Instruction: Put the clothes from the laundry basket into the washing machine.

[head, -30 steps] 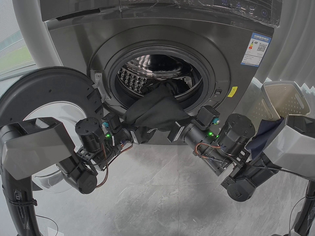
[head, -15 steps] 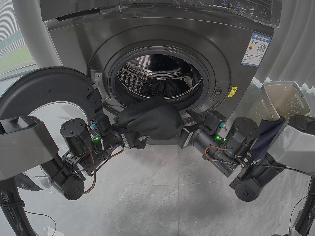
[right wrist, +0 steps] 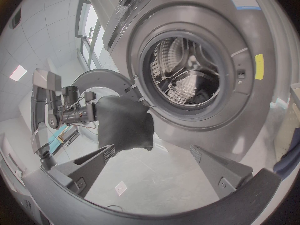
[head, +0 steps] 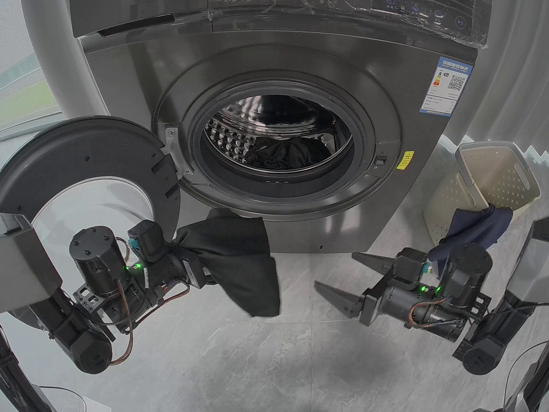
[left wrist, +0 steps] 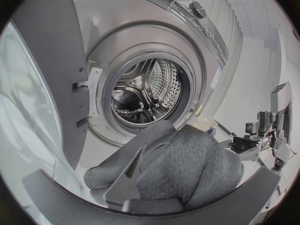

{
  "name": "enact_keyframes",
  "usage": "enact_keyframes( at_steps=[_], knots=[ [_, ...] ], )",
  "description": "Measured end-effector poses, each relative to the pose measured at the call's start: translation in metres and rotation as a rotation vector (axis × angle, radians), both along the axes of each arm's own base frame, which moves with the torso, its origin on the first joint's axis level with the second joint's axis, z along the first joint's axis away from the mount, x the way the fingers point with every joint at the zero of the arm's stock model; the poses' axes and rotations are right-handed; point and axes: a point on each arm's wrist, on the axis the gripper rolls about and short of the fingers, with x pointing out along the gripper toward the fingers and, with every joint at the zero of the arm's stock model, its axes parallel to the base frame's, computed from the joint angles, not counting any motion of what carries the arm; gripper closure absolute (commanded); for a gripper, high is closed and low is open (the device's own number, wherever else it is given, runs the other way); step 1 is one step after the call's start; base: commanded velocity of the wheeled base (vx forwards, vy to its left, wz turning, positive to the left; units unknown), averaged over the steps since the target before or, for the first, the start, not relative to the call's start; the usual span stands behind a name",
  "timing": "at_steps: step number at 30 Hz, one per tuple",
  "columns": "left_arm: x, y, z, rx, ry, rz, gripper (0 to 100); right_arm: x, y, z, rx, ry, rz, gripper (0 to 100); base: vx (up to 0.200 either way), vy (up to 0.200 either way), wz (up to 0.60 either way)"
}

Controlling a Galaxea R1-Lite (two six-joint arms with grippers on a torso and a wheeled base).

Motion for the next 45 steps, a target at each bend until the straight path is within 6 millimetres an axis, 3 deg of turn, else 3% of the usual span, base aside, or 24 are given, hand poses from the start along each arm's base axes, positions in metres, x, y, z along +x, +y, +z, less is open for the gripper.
enact_keyframes(
  at_steps=[6,10,23,45],
  knots=[
    [-0.01,0.006,0.009,-0.016,-0.018,0.001,100,0.008,-0.031,0.01,0.021,-0.012,-0.109,0,0.0,0.0,0.0],
    [-0.013,0.006,0.013,-0.022,-0.031,-0.003,100,0.011,-0.038,0.014,0.036,-0.019,-0.176,0,0.0,0.0,0.0],
    [-0.016,0.009,0.014,-0.014,-0.035,0.0,100,0.017,-0.036,0.017,0.091,-0.006,-0.266,0,0.0,0.0,0.0],
    [-0.03,-0.001,0.007,0.029,-0.016,-0.054,100,0.011,-0.028,0.014,0.085,0.008,-0.23,0,0.191,0.0,0.0]
  ],
)
